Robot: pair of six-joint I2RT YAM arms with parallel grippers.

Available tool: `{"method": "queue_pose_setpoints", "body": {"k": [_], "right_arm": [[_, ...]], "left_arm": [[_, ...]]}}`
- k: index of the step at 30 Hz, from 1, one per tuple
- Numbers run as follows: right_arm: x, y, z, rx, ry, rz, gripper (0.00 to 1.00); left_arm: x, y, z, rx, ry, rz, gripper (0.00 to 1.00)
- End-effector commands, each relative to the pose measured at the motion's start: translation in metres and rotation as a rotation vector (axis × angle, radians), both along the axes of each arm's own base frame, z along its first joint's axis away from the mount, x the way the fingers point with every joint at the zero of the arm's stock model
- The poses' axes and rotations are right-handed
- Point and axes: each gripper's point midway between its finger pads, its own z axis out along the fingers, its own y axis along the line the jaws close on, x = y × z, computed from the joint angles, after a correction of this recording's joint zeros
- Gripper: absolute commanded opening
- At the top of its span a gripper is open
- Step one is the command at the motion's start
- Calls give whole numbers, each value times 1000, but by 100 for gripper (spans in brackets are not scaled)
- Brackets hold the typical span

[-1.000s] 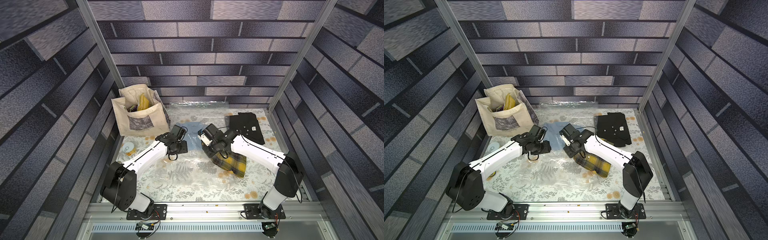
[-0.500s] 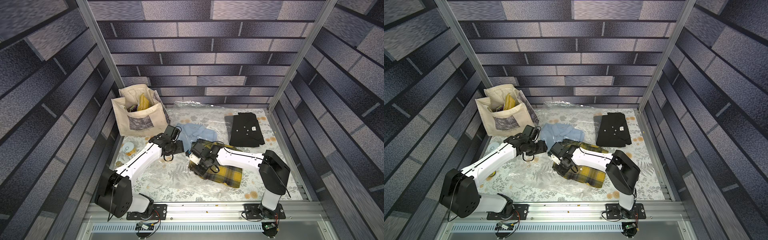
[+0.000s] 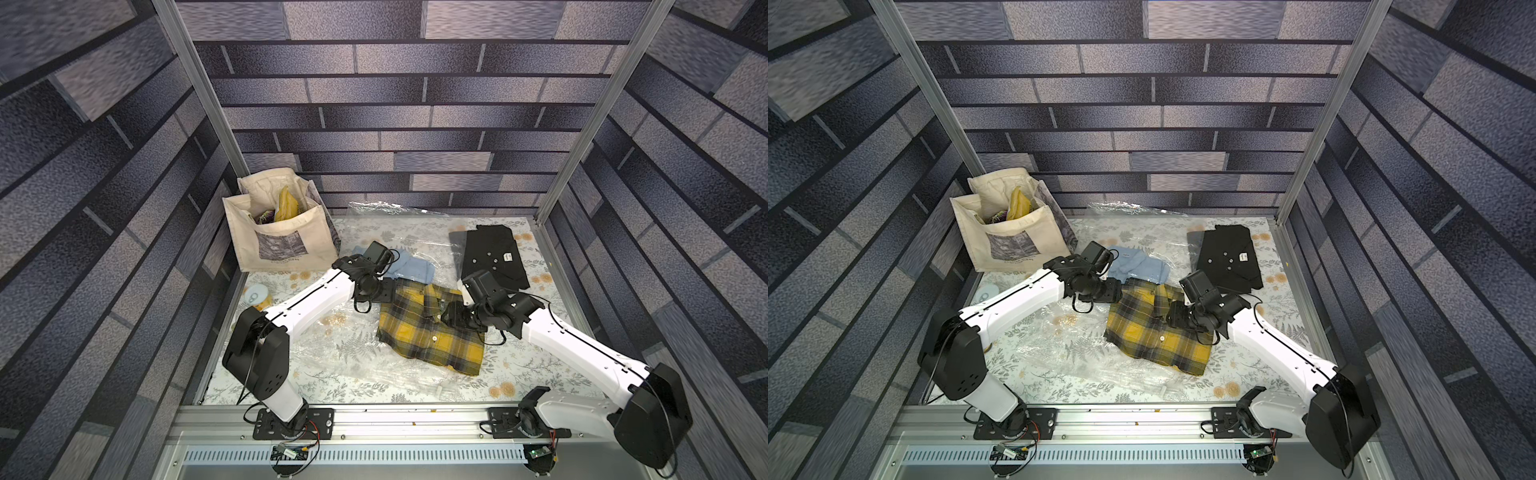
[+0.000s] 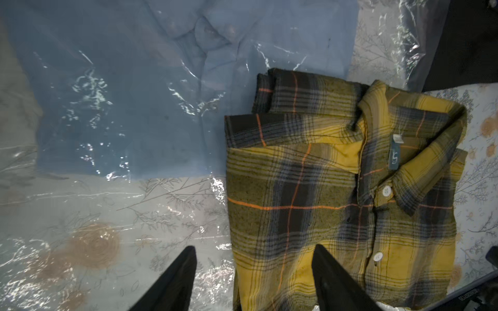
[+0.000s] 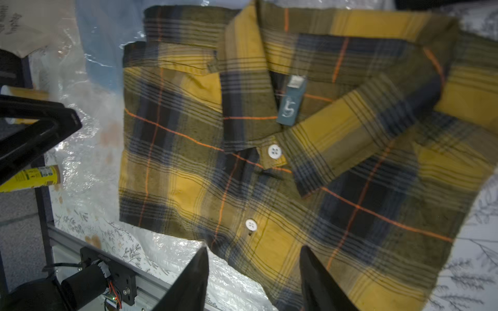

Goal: Place the folded shirt into the vacuum bag
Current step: Pick up the shirt in the vacuum bag.

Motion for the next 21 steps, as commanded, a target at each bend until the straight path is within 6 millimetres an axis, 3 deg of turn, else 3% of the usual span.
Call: {"method": "queue_pose_setpoints", "body": {"k": [1,5,9,14,17,21], "right_arm": [[-18,-47,-16,-53,76,-256,57],[-25,-72,-33,-81,92,-350,63],[-27,-71,-53,-83,130,-343,64],[-19,-62,-65,-50,130,-340,64],[-12,-60,-67,-45,115,-337,62],[-8,-54,-77,-38,130,-323,53]], "left_arm": [[-6,-7,-9,76,31,-82,69],[5,-5,-16,149,18,-89,69],[15,-12,-22,165,16,-105,66],[23,-25,-37,169,31,-133,46],[23,-29,-43,154,43,-140,28],[23,-38,-38,108,42,-160,11]]}}
